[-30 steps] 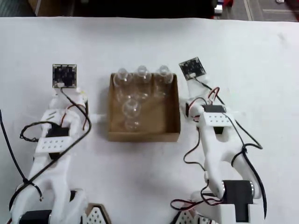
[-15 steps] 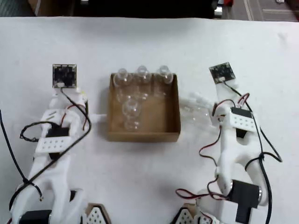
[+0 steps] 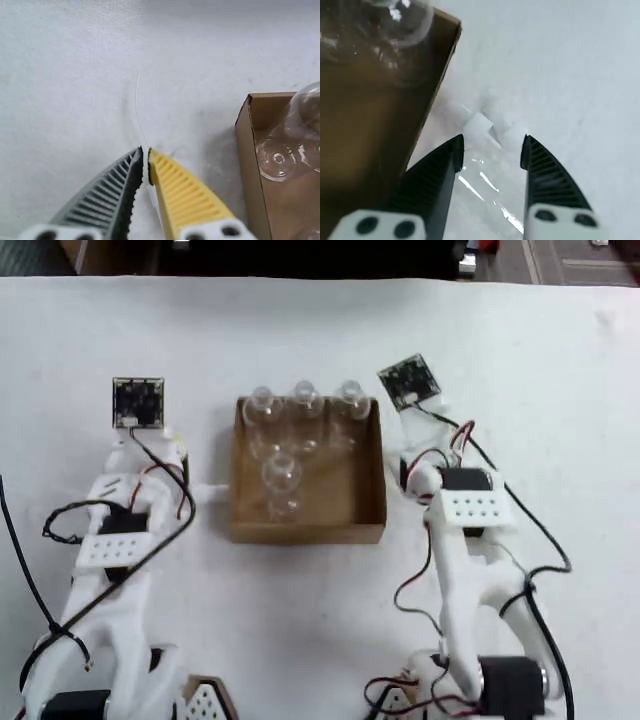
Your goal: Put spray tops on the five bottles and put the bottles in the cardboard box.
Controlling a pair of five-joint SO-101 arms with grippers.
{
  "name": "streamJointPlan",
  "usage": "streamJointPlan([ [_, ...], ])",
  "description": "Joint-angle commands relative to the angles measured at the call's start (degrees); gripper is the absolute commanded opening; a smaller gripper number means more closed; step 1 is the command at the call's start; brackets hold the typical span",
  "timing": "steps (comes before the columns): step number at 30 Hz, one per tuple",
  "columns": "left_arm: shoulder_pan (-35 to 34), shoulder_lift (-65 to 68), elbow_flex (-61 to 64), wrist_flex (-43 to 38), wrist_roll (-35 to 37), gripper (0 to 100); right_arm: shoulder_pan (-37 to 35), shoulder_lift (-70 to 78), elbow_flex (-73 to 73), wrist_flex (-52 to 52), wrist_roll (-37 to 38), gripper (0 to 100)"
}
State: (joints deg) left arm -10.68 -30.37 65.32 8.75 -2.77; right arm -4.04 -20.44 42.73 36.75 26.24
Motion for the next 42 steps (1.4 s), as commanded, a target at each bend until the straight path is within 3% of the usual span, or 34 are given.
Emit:
streamJointPlan([
  [1, 0.1, -0.7, -1.3, -1.7, -0.7, 2, 0.5, 4.9, -2.7, -1.0, -0.7, 16.3],
  [6, 0.1, -0.7, -1.3, -1.7, -0.7, 2, 4.2, 9.8, -4.4, -1.8, -0.5, 16.3],
  [13, 0.1, -0.7, -1.5, -1.7, -0.7, 2, 11.0, 11.0, -5.0, -1.5, 7.6, 16.3],
  [19, 0.1, -0.6, -1.6, -1.7, -0.7, 2, 14.3, 9.1, -5.2, -1.3, 7.9, 16.3],
  [24, 0.1, -0.6, -1.6, -1.7, -0.7, 2, 10.2, 0.6, -5.1, 5.2, 8.5, 16.3],
  [28, 0.1, -0.6, -1.6, -1.7, -0.7, 2, 1.3, -4.1, -4.2, 10.7, 20.6, 16.3],
  [31, 0.1, -0.7, -1.5, -1.7, -0.7, 2, -2.9, -3.7, -3.3, 10.9, 21.5, 16.3],
  [37, 0.1, -0.7, -1.6, -1.6, -0.7, 2, -2.7, 1.5, -2.7, 8.3, 22.2, 16.3],
  [42, 0.1, -0.7, -1.6, -1.6, -0.7, 2, -1.5, 6.9, -2.6, 8.3, 29.2, 16.3],
])
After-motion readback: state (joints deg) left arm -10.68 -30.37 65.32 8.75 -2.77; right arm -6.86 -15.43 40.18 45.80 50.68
